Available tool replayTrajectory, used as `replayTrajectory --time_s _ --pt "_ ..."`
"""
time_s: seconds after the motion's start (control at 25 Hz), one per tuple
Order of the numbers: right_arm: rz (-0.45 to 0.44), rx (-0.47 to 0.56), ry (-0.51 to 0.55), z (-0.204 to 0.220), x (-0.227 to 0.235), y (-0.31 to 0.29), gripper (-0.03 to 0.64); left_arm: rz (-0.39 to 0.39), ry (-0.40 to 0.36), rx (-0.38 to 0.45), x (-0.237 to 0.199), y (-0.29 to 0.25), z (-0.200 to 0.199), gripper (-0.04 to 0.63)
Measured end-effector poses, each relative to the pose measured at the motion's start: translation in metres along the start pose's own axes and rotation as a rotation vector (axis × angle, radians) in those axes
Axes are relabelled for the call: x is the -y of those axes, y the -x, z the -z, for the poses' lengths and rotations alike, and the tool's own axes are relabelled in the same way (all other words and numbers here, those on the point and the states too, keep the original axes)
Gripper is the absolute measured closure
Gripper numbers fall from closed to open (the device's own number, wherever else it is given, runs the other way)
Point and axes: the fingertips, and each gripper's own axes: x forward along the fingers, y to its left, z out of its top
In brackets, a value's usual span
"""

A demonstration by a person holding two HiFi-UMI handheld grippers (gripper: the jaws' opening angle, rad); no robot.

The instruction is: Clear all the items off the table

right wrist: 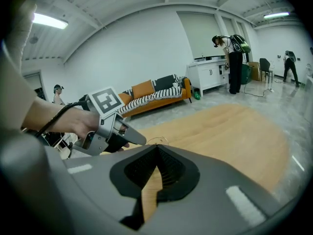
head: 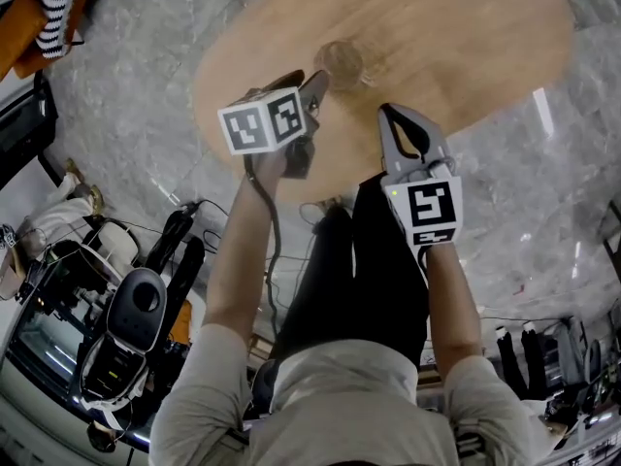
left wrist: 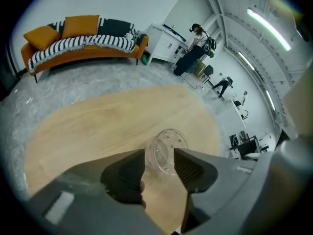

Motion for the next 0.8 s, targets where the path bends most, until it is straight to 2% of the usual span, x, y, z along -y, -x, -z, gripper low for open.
replayTrajectory --time_s 0.16,0.32,0.56,0.6,0.72,0.8 --pt "0.016 -0.004 -0.014 0.0 0.01 0.004 0.611 -0.038 -0.042 -0.075 -0.008 -0.017 -0.008 0.391" --pt "0.019 -0.012 -0.02 0.001 0.013 0.011 0.611 -0.073 -0.081 -0.168 -0.014 -0.032 0.003 0.391" --pt "0.013 -0.025 -0.026 0.004 0.016 0.009 0.611 -0.144 -0.171 -0.227 -0.023 -0.052 0.004 0.396" --pt "0.013 -0.025 -0.026 0.004 0.016 0.008 0.611 -0.146 -0.187 -0.247 -0.024 -0.055 0.004 0.408" --pt "0.014 -0.027 -0.021 0.005 0.015 0.007 0.611 -0.172 -0.25 -0.28 -0.025 -0.057 0.004 0.529" --pt "0.013 -0.029 -0.017 0.007 0.015 0.009 0.611 -0.198 -0.324 -0.297 -0.026 -0.055 0.009 0.549"
